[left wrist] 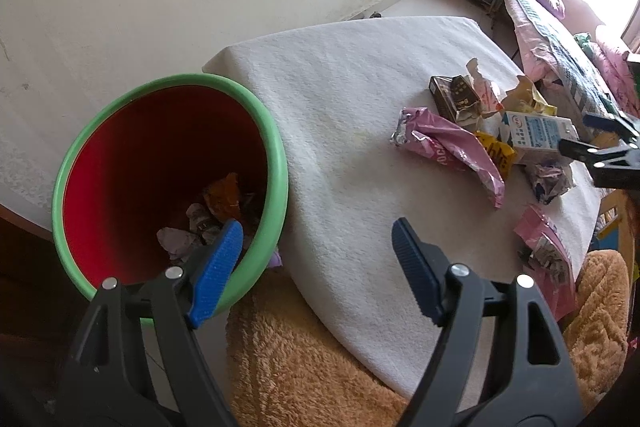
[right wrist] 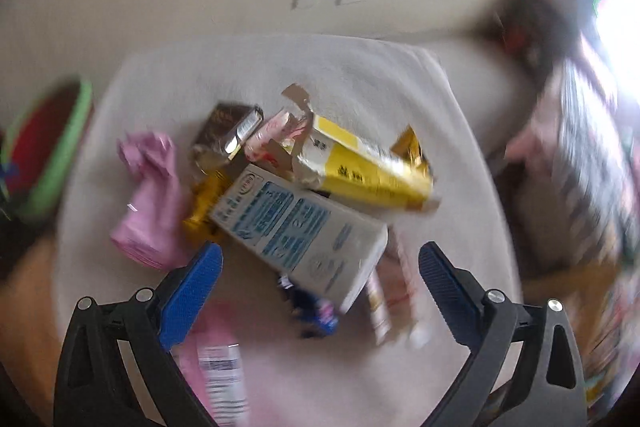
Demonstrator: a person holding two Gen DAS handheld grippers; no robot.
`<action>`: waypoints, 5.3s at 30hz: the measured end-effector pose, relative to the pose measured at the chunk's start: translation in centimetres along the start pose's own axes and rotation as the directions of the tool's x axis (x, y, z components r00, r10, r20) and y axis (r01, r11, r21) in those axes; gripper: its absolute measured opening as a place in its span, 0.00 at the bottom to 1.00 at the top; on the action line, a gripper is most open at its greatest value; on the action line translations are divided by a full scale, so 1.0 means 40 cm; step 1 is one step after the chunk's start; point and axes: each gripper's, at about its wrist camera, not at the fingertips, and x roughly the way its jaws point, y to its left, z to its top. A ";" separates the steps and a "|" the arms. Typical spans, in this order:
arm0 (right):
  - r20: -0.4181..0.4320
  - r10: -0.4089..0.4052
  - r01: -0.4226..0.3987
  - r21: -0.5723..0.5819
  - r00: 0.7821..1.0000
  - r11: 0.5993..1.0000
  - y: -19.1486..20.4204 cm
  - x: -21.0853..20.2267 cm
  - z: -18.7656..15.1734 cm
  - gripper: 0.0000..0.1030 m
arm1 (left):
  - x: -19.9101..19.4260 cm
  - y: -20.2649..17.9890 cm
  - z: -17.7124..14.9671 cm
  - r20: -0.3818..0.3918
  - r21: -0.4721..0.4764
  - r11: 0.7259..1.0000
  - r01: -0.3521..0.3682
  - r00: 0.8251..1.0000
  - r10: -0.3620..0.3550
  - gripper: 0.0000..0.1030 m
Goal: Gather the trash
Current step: 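Grasp the pink wrapper with the left tool while the right tool grasps the milk carton, then carry the pink wrapper over the red bin and open the left tool, then carry the milk carton over the red bin and open the right tool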
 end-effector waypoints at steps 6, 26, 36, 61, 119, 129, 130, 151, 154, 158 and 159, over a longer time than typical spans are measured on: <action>-0.116 0.078 -0.085 -0.052 0.990 0.995 0.003 0.072 -0.004 0.68 | -0.002 0.011 0.000 -0.006 -0.016 1.000 0.001 1.000 -0.001 0.72; 0.119 0.211 -0.241 0.541 0.970 0.806 -0.102 -0.086 -0.189 0.60 | 0.178 -0.304 0.099 -0.162 0.112 0.975 0.193 0.971 -0.174 0.56; 0.077 0.350 -0.342 0.482 0.934 0.807 -0.021 -0.067 -0.188 0.67 | 0.174 -0.236 0.045 -0.224 0.079 0.976 0.205 0.957 -0.183 0.34; 0.008 0.297 -0.283 0.334 0.955 0.899 0.114 -0.033 -0.159 0.51 | 0.159 -0.173 0.050 -0.164 0.045 0.987 0.153 0.976 -0.144 0.32; 0.237 0.336 -0.378 0.167 0.912 0.910 0.272 -0.264 0.120 0.51 | -0.075 0.090 0.069 0.104 -0.138 0.988 0.070 0.993 -0.055 0.24; 0.206 0.384 -0.420 0.178 0.900 0.890 0.309 -0.229 0.114 0.51 | -0.066 0.161 0.052 0.084 -0.187 0.982 -0.006 0.996 0.022 0.21; 0.204 0.390 -0.427 0.181 0.898 0.886 0.311 -0.226 0.114 0.51 | -0.065 0.173 0.047 0.081 -0.195 0.981 -0.013 0.996 0.029 0.21; 0.192 0.587 -0.613 0.133 0.787 0.779 0.498 -0.128 0.227 0.62 | -0.087 0.300 -0.026 0.063 -0.315 0.942 -0.116 0.988 0.143 0.38; 0.222 0.537 -0.572 0.148 0.814 0.807 0.431 -0.150 0.189 0.66 | -0.077 0.271 -0.017 0.067 -0.291 0.953 -0.088 0.991 0.112 0.44; 0.242 0.438 -0.483 0.176 0.866 0.858 0.327 -0.171 0.118 0.66 | -0.064 0.214 -0.007 0.065 -0.236 0.970 -0.054 0.995 0.072 0.45; 0.242 0.412 -0.458 0.182 0.879 0.870 0.305 -0.173 0.100 0.66 | -0.061 0.194 -0.003 0.063 -0.215 0.976 -0.046 0.996 0.061 0.46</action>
